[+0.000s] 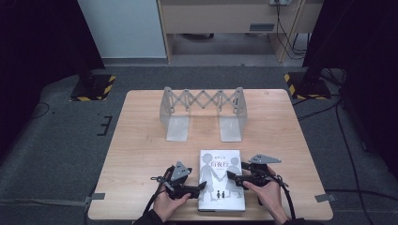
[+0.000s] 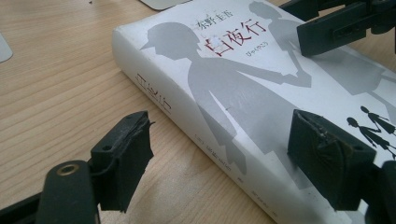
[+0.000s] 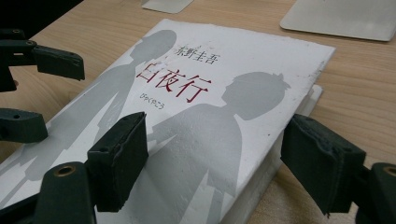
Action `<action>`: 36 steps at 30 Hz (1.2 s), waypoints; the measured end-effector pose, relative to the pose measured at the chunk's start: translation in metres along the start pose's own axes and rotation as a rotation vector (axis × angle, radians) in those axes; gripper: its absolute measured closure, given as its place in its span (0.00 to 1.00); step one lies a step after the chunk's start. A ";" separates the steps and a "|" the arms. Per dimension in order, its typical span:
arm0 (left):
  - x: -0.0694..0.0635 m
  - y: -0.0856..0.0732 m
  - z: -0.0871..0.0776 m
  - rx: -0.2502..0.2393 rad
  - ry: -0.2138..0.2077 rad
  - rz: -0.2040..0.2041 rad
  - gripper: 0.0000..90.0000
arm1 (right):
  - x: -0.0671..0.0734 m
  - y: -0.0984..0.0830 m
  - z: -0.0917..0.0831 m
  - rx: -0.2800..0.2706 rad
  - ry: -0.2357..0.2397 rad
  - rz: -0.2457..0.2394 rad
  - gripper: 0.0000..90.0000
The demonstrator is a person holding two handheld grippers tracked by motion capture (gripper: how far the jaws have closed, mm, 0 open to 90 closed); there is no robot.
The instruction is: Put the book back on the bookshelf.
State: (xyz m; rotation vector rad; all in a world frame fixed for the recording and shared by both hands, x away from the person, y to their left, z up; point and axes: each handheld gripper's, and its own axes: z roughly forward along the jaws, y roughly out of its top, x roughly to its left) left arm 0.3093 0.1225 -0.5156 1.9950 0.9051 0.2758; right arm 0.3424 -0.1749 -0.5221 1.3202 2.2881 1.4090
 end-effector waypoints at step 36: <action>0.004 -0.001 -0.003 -0.003 -0.005 -0.010 0.19 | 0.018 0.021 0.001 -0.096 0.069 0.019 0.26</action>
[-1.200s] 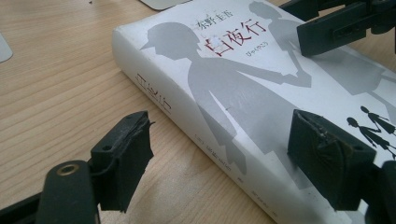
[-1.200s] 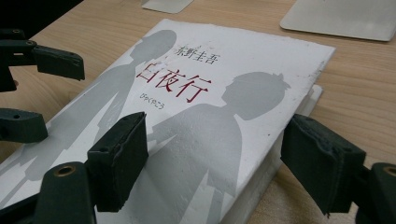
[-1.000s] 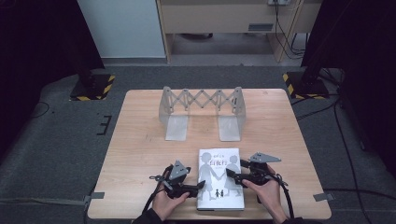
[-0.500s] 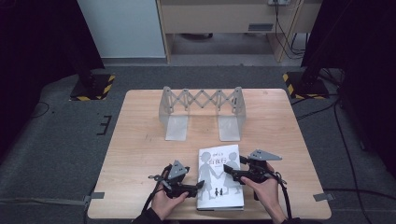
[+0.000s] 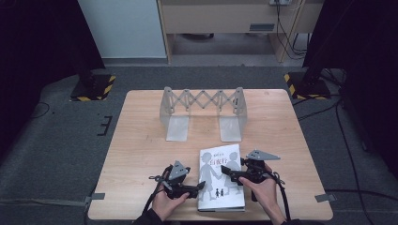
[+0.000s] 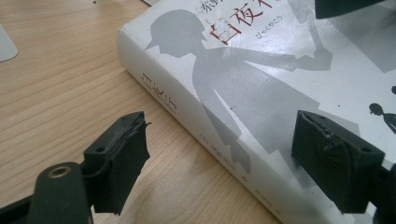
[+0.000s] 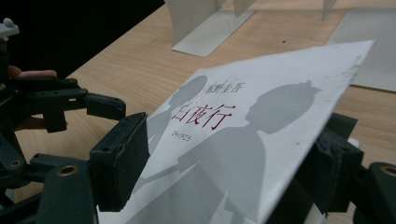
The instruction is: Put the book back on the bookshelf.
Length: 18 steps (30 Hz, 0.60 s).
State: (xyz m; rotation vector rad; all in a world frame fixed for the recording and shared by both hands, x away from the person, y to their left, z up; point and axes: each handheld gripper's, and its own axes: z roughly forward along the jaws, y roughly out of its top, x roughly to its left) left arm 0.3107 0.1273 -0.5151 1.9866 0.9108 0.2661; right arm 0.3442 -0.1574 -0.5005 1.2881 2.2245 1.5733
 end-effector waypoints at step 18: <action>0.001 -0.001 0.000 -0.002 0.001 0.001 0.19 | 0.008 -0.007 0.015 0.044 0.006 0.021 0.30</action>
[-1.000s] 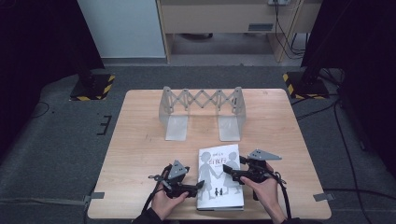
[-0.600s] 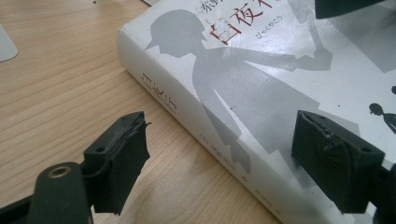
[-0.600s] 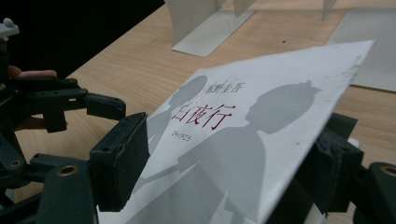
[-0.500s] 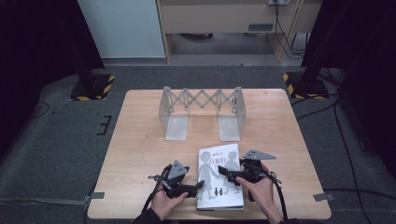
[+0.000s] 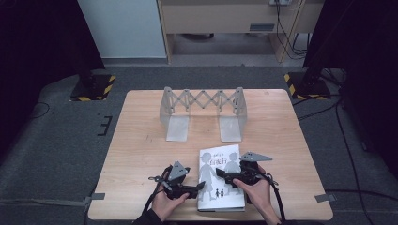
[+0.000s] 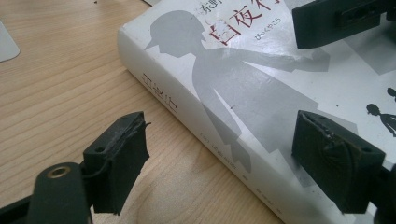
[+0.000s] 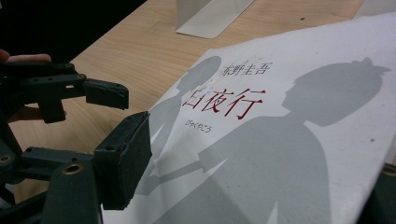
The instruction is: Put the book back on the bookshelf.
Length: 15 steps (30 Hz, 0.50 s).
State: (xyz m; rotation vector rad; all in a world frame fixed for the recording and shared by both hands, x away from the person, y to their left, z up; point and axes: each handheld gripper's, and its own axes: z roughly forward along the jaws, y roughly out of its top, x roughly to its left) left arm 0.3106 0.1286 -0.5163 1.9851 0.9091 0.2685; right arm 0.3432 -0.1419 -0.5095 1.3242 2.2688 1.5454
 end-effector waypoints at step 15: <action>0.001 -0.001 0.001 -0.011 0.000 -0.008 0.19 | -0.002 -0.002 0.002 -0.010 0.005 0.032 0.32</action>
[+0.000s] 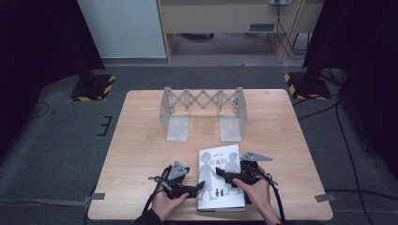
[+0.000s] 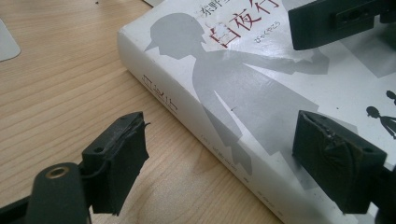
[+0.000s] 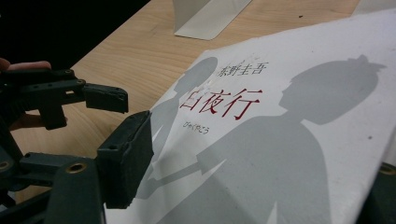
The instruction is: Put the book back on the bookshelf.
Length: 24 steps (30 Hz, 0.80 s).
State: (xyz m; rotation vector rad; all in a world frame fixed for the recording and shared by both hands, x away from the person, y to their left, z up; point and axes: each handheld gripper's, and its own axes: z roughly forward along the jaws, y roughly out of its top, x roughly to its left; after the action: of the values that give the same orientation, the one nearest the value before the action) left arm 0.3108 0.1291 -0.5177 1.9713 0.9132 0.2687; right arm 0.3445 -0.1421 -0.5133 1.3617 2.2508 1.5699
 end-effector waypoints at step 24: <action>0.001 0.000 0.000 -0.007 -0.006 -0.004 0.18 | -0.004 0.002 -0.006 -0.015 0.053 0.143 0.61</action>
State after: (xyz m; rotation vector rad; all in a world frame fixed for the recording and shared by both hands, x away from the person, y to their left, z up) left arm 0.3115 0.1297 -0.5184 1.9627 0.9113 0.2626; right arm 0.3453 -0.1493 -0.5106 1.5262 2.2111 1.6820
